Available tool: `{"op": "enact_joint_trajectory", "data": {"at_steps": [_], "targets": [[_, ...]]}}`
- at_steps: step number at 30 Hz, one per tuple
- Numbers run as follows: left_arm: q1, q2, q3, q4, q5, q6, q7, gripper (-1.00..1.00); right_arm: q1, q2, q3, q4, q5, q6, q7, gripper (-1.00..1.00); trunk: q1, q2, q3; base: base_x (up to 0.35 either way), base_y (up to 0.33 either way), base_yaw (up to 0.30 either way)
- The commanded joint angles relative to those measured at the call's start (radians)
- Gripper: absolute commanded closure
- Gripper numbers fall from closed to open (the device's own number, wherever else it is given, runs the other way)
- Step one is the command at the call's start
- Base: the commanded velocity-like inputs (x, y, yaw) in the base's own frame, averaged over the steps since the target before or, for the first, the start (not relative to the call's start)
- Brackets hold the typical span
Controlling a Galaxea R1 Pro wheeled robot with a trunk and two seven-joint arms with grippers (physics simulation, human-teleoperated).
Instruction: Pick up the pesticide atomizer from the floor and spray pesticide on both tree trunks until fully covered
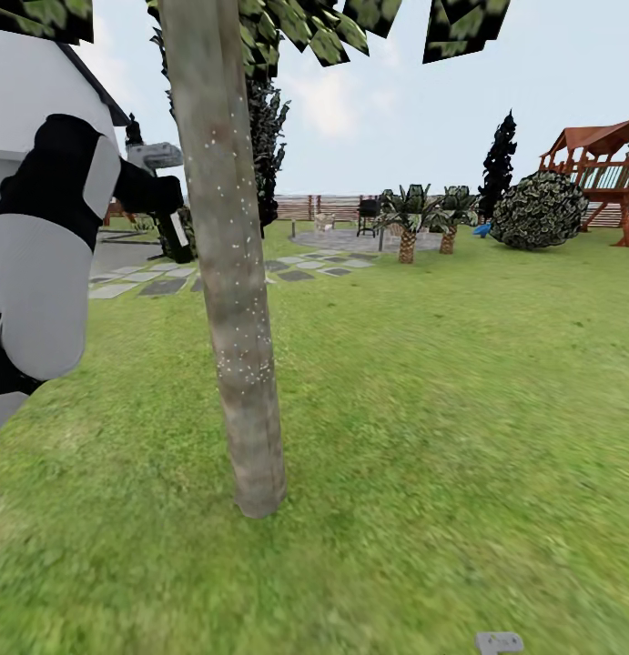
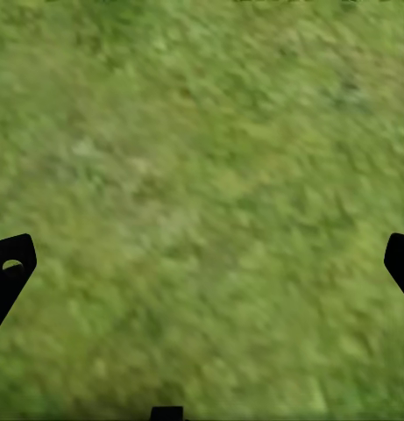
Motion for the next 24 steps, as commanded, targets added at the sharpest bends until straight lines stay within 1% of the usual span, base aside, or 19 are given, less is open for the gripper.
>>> {"op": "enact_joint_trajectory", "data": {"at_steps": [1,2,5,6,7,8,9,11,14,18,20,23,24], "targets": [[-0.001,-0.001,0.004,0.011,-0.006,0.004,-0.008,1.0,-0.002,0.001,0.006,0.005,-0.011,-0.007,0.008,-1.0,0.0,-0.002,-0.002,0.0,0.0,0.0],[-0.001,-0.002,0.004,0.024,-0.006,0.003,-0.009,1.0,-0.002,0.001,0.006,0.005,-0.011,-0.007,0.008,-1.0,0.0,-0.002,-0.002,0.0,0.0,0.0],[-0.001,-0.007,0.002,0.141,-0.004,-0.003,-0.007,1.0,0.0,0.0,0.005,0.006,-0.011,-0.007,0.008,-1.0,0.0,-0.002,-0.002,-0.01,0.0,0.0],[-0.001,-0.007,0.002,0.162,-0.004,-0.007,-0.007,1.0,0.001,0.0,0.005,0.006,-0.011,-0.007,0.008,-1.0,0.0,-0.002,-0.002,-0.122,0.0,0.0],[-0.001,-0.015,0.002,0.186,-0.004,-0.016,-0.006,1.0,0.003,0.0,0.005,0.006,-0.011,-0.007,0.008,-1.0,0.0,-0.002,-0.002,-0.232,0.0,0.0],[-0.001,-0.019,0.002,0.191,-0.004,-0.019,-0.006,1.0,0.004,0.0,0.005,0.006,-0.011,-0.007,0.008,-1.0,0.0,-0.002,-0.002,-0.255,0.0,0.0],[-0.001,-0.038,0.002,0.203,-0.004,-0.025,-0.006,1.0,0.005,0.0,0.005,0.006,-0.011,-0.007,0.008,-1.0,0.0,-0.002,-0.002,-0.143,0.0,0.0],[-0.001,-0.052,0.002,0.208,-0.004,-0.027,-0.006,1.0,0.005,0.0,0.005,0.006,-0.011,-0.007,0.008,-1.0,0.0,-0.002,-0.002,-0.087,0.0,0.0],[-0.001,-0.059,0.002,0.224,-0.005,-0.029,-0.006,1.0,0.005,0.0,0.005,0.006,-0.011,-0.007,0.008,-1.0,0.0,-0.002,-0.002,-0.187,0.0,0.0],[-0.001,-0.061,0.002,0.233,-0.006,-0.045,-0.006,1.0,0.009,0.0,0.005,0.006,-0.011,-0.007,0.008,-1.0,0.0,-0.002,-0.002,-0.06,0.0,0.0],[0.0,-0.06,0.002,0.281,-0.008,-0.091,-0.005,1.0,0.01,0.0,0.005,0.006,-0.011,-0.007,0.008,-1.0,0.0,-0.002,-0.002,-0.011,0.0,0.0],[0.0,-0.058,0.002,0.401,-0.011,-0.219,-0.004,1.0,0.01,0.0,0.005,0.006,-0.011,-0.007,0.008,-1.0,0.0,-0.002,-0.002,-0.004,0.0,0.0],[0.0,-0.057,0.002,0.454,-0.012,-0.271,-0.004,1.0,0.01,0.0,0.005,0.006,-0.011,-0.007,0.008,-1.0,0.0,-0.002,-0.002,-0.001,0.0,0.0]]}}
